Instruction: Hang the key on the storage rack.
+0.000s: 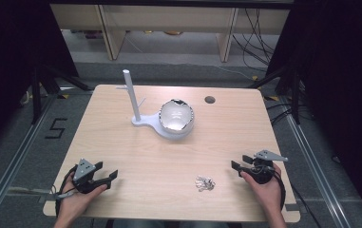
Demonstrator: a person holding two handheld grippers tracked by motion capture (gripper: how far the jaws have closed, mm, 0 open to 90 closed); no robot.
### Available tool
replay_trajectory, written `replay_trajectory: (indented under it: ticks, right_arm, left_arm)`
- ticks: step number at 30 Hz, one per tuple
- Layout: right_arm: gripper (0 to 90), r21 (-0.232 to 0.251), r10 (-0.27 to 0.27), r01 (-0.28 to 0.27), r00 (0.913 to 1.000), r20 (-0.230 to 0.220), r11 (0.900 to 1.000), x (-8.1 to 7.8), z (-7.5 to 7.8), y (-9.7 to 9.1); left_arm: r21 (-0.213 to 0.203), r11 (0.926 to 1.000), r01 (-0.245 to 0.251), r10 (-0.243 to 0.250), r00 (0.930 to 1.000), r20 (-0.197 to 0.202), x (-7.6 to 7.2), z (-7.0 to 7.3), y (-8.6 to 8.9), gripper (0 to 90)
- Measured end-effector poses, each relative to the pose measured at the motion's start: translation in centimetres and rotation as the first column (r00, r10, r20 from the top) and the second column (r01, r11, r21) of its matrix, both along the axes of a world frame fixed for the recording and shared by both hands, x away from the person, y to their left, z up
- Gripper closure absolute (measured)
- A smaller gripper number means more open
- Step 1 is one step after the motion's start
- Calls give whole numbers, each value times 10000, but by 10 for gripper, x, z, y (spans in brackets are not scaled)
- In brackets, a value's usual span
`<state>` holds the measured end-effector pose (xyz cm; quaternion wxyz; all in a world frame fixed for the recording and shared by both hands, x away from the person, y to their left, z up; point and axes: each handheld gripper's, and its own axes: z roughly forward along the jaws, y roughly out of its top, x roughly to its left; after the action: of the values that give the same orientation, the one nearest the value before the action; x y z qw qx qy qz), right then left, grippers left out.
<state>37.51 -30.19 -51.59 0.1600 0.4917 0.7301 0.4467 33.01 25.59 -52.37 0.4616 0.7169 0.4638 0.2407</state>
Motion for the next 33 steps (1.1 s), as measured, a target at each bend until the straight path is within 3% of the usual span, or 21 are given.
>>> replay_trajectory:
  ticks: [2,3,4,6,7,10,11,13,15,16,17,18,19,22,23,24,25,27,28,31,33]
  right_arm:
    - [392,178,87,-83,9997,-236,9998,1,0,-1]
    - [408,-143,143,-143,9999,16,9998,3,-1,-3]
    - [423,139,151,-148,9995,-272,9998,2,0,-2]
    - [446,-181,328,-331,9993,-159,9993,4,0,-4]
    - [494,-308,720,-737,9960,-529,9968,5,4,-4]
    - [552,-689,837,-898,9927,-867,9936,6,9,-1]
    - [602,-1073,1284,-1430,9829,-1321,9839,4,19,4]
    - [646,-1293,1579,-1766,9771,-1427,9758,4,24,11]
    - [681,-1869,2107,-2522,9534,-2161,9495,3,34,18]
    - [681,-1869,2107,-2522,9534,-2161,9495,3,34,18]
    - [701,-2152,2643,-3381,9133,-3099,9162,3,40,26]
    - [711,-2400,2922,-3830,8938,-3401,8920,4,42,30]
    - [729,-2600,2944,-4091,8745,-3854,8747,4,44,35]
    - [770,-3036,3521,-5133,8187,-4536,8027,8,45,47]
    - [770,-3036,3521,-5133,8187,-4536,8027,8,45,47]
    - [780,-3127,3595,-5387,8005,-4796,7823,9,46,51]
    - [792,-3334,3823,-6002,7573,-5294,7271,13,48,59]
    - [797,-3461,3811,-6298,7315,-5653,6954,15,50,65]
    - [796,-3626,4002,-6638,7106,-5787,6542,17,50,67]
    - [788,-3676,4122,-7006,6787,-6078,6116,18,53,79]
    - [776,-3813,4072,-7107,6711,-6195,5912,17,55,87]
  left_arm:
    - [-1,10000,59,-59,10000,6,2,0,0,280]
    - [126,9999,58,-57,9999,-92,4,0,-2,282]
    - [156,9999,22,-20,10000,-75,3,0,-3,287]
    - [166,9999,2,-2,10000,-39,3,0,-4,292]
    - [125,9999,-26,25,10000,62,1,0,-3,298]
    - [-6,10000,-53,53,9999,93,0,-1,-3,304]
    - [-17,9999,-139,139,9998,141,0,0,-3,307]
    - [-8,9999,-164,164,9997,174,-1,0,-2,310]
    - [-19,9999,-170,171,9996,217,-2,0,-3,311]
    - [-19,9999,-170,171,9996,217,-2,0,-3,311]
    - [-40,9999,-139,140,9997,200,-2,0,-2,311]
    - [26,9998,-174,173,9997,167,-2,0,-2,311]
    - [53,9999,-125,124,9998,174,-2,0,-3,312]
    - [158,9999,-42,40,9999,167,-1,0,-4,312]
    - [158,9999,-42,40,9999,167,-1,0,-4,312]
    - [218,9998,42,-46,9998,187,-1,0,-3,312]
    - [214,9998,13,-17,9998,188,-1,0,-4,312]
    - [170,9999,-15,12,9998,197,-1,0,-4,312]
    - [175,9998,-8,5,9998,198,-1,0,-4,311]
    - [208,9998,-6,1,9998,216,-1,0,-4,311]
    - [298,9996,-9,4,9998,177,-2,0,-4,311]
